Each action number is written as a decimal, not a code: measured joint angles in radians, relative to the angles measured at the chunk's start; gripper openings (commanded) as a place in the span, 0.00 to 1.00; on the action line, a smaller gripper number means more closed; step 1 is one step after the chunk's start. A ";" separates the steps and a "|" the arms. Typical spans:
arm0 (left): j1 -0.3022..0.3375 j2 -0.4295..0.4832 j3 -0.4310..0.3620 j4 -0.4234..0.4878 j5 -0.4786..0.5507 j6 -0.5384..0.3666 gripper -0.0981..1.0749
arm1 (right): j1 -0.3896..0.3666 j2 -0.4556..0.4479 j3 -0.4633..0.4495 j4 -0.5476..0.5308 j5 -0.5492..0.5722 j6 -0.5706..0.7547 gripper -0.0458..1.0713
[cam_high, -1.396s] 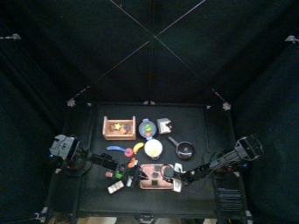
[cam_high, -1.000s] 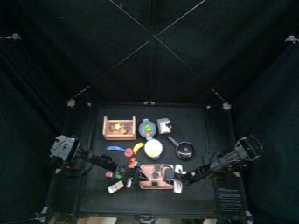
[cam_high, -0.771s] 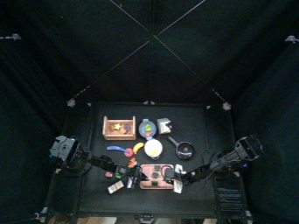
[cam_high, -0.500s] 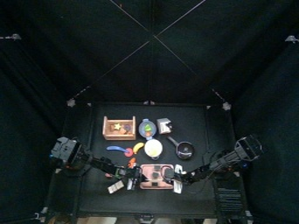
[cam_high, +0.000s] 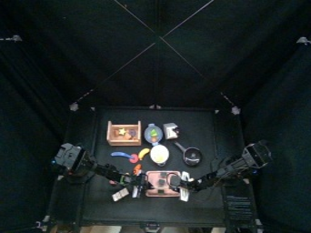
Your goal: Cut sushi piece
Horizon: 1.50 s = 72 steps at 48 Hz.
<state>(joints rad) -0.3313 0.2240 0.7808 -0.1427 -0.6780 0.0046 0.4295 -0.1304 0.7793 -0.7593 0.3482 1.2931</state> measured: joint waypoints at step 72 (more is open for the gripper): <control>-0.002 0.011 -0.002 0.003 -0.009 0.003 0.39 | 0.002 0.008 -0.006 -0.011 0.005 -0.002 0.49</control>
<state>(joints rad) -0.3329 0.2347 0.7793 -0.1396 -0.6872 0.0077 0.4310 -0.1227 0.7731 -0.7701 0.3528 1.2916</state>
